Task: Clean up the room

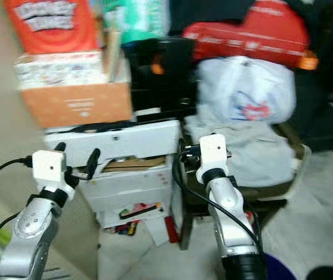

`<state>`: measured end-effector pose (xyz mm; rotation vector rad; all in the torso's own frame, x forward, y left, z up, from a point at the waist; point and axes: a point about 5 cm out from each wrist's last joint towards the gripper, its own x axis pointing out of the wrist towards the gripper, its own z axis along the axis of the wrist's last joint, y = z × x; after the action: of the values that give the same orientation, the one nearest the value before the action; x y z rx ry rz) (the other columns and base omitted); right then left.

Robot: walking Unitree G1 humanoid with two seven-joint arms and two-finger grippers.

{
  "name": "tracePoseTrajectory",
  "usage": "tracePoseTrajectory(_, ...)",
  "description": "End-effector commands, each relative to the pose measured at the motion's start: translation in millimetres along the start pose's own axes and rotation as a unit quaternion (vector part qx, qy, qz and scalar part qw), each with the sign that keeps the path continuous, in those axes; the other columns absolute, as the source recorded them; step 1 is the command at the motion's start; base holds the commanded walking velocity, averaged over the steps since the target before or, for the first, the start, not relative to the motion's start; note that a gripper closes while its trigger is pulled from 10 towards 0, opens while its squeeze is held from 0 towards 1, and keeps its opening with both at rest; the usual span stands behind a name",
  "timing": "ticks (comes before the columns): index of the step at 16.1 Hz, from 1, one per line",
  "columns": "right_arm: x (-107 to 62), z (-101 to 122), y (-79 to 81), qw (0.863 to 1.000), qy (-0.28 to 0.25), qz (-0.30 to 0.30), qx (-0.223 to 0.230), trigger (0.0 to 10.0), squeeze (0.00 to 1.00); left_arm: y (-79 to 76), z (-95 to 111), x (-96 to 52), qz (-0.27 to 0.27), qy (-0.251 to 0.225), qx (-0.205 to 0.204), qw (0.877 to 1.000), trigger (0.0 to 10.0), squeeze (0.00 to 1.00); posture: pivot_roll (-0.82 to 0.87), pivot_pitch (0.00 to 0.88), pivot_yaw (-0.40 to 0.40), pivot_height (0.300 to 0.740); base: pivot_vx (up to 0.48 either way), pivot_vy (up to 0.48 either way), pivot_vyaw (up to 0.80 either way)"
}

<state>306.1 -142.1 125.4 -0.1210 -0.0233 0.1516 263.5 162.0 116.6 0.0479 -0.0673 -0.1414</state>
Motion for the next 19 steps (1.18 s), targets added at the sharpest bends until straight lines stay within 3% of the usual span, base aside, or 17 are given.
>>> tracePoseTrajectory(1, 0.6, 0.9, -2.5, 1.000, -0.001, -0.005, 0.004, 10.0, 0.00, -3.5, 0.8, 1.3, -0.011, -0.003, -0.003, 1.000, 10.0, 0.00, -0.04, 0.009, 0.006, 0.740, 0.000, -0.274, 0.00)
tracePoseTrajectory(8, 0.5, 0.4, -2.3, 1.000, -0.001, -0.007, 0.007, 10.0, 0.00, -3.5, 0.2, 1.3, -0.012, -0.002, -0.003, 1.000, 10.0, 0.00, -0.04, 0.010, 0.005, 0.740, 0.000, -0.268, 0.00)
tracePoseTrajectory(14, 1.0, -0.5, -5.5, 1.000, 0.002, -0.017, -0.004, 10.0, 0.00, -1.1, -0.8, 1.7, 0.000, 0.000, -0.007, 1.000, 10.0, 0.00, -0.03, 0.010, 0.005, 0.740, 0.000, 0.000, 0.00)
tracePoseTrajectory(19, 1.0, -0.1, -0.3, 1.000, -0.003, -0.001, -0.016, 10.0, 0.00, -1.5, -2.1, 2.3, -0.004, 0.003, -0.006, 1.000, 10.0, 0.00, -0.04, 0.000, 0.008, 0.740, 0.000, 0.000, 0.80)
